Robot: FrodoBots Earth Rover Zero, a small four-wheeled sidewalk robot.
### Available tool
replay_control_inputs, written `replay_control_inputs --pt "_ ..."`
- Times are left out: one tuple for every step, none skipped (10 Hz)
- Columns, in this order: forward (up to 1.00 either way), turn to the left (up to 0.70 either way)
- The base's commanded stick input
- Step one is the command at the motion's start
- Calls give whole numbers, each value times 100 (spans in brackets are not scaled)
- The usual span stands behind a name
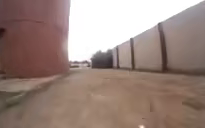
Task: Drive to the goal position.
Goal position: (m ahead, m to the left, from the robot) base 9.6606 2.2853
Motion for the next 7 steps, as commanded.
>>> replay_control_inputs --pt "100 0" --pt "100 0" --pt "100 0" --pt "100 0" --pt "100 0" --pt "100 0" --pt "100 0"
